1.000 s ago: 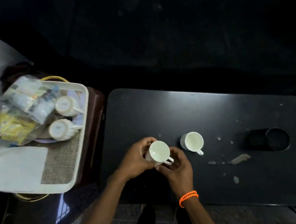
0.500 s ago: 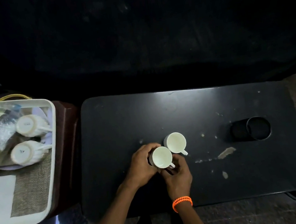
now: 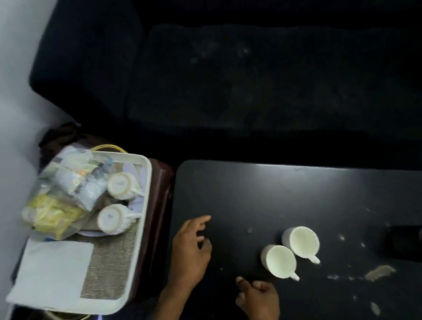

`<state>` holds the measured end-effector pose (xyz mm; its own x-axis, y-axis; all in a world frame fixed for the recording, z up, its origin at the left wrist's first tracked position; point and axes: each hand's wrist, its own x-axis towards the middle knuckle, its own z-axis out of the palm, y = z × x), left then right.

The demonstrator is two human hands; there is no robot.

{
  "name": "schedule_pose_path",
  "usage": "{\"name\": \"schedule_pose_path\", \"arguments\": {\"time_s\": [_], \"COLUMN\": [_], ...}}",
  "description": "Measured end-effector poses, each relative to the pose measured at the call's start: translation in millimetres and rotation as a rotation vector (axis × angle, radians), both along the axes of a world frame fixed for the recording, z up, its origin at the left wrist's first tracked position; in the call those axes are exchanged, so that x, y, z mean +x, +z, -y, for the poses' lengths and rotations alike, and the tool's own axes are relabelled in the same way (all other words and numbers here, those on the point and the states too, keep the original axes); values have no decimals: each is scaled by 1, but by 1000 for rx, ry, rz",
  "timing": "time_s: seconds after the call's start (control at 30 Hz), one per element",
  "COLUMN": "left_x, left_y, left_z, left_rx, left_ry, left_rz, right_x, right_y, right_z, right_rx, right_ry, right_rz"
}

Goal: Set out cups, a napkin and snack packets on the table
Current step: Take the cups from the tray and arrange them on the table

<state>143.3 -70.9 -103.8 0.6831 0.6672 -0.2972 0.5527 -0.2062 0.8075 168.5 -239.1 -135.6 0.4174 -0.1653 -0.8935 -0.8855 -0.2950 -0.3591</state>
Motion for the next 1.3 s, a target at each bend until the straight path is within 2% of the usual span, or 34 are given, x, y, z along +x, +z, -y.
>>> {"name": "schedule_pose_path", "arguments": {"time_s": [0.1, 0.17, 0.23, 0.33, 0.43, 0.53, 0.6, 0.73, 0.9, 1.03, 1.13, 1.3], "left_x": [-17, -31, -44, -56, -60, -59, -59, -62, -66, -49, -29, 7], "left_y": [27, 40, 48, 51, 49, 47, 46, 50, 61, 58, 49, 21], "left_z": [-48, -77, -103, -134, -152, -158, -160, -160, -138, -104, -78, -27], "left_rx": [240, 401, 431, 253, 22, -206, -296, -390, -657, -858, -929, -696], "left_ry": [286, 462, 594, 694, 692, 799, 859, 894, 781, 600, 373, 141], "left_rz": [55, 33, -27, -191, -274, -188, -135, -39, 194, 168, 79, -7], "right_x": [-15, -18, -15, -9, -6, -2, -3, -7, 2, 33, 66, 123], "right_y": [16, 29, 46, 66, 74, 72, 69, 69, 73, 61, 47, 38], "right_z": [-56, -94, -134, -191, -229, -243, -242, -227, -184, -135, -97, -51], "right_rx": [183, 247, 351, 501, 512, 357, 350, 463, 638, 689, 637, 397], "right_ry": [260, 512, 700, 821, 869, 999, 1011, 793, 522, 450, 580, 945], "right_rz": [39, 198, 349, 477, 469, 482, 478, 476, 493, 358, 299, 405]}}
